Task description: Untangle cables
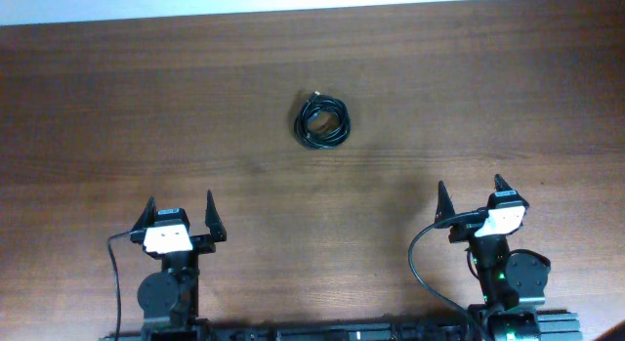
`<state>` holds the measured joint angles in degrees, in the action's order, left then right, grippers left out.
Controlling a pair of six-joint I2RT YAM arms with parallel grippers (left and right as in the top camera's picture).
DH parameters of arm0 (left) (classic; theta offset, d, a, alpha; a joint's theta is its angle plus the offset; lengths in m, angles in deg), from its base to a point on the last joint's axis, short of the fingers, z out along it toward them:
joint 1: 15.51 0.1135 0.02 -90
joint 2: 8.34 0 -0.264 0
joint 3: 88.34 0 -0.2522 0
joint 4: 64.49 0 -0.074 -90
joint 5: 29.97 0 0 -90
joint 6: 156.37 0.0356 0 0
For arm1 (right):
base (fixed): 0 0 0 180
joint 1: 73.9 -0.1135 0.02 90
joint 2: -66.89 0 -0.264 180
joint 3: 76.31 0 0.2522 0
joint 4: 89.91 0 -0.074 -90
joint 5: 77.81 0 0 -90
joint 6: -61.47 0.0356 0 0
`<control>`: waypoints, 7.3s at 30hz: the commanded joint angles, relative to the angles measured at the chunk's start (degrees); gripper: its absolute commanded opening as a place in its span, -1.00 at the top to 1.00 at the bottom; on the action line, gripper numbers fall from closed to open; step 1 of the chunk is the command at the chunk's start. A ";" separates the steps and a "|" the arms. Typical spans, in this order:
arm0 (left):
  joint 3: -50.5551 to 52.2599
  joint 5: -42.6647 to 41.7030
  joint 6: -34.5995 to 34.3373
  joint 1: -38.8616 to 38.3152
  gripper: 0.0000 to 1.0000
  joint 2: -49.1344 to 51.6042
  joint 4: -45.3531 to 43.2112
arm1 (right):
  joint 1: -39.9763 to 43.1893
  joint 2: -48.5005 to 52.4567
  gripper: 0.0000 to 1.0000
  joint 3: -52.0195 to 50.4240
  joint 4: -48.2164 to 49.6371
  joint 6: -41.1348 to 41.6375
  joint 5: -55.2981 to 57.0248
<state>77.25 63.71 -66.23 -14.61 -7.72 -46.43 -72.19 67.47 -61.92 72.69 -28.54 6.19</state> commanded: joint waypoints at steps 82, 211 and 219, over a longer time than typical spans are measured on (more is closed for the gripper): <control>-96.02 -35.69 -17.25 -18.23 1.00 117.59 38.36 | -19.02 66.45 -0.98 64.65 -56.85 23.50 -15.17; -122.57 13.00 -13.77 -22.51 1.00 74.51 -4.96 | -19.02 83.27 -0.51 67.52 -50.42 40.68 -15.17; -122.55 2.49 -13.81 -22.56 1.00 83.41 18.32 | -22.10 83.27 -0.52 67.52 -49.81 36.63 -16.92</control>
<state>-45.34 68.91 -80.70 -37.05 74.55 -27.85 -92.32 150.60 5.37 22.36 10.27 -9.81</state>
